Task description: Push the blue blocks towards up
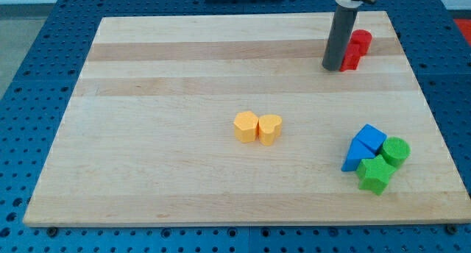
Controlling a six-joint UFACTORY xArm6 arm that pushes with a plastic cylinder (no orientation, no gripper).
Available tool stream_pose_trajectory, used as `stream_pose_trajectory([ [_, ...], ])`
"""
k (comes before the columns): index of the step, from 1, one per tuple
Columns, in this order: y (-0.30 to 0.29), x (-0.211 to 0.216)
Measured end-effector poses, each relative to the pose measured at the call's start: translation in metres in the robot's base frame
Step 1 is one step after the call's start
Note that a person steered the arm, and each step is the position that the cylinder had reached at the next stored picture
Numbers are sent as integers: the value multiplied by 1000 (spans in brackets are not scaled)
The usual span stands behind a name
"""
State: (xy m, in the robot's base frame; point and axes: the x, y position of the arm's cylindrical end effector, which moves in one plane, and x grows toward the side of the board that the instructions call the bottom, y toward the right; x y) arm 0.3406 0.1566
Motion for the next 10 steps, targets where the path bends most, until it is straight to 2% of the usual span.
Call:
stream_pose_trajectory([
  [5, -6, 10],
  [6, -16, 60],
  [8, -16, 62],
  [9, -20, 80],
  [10, -20, 122],
])
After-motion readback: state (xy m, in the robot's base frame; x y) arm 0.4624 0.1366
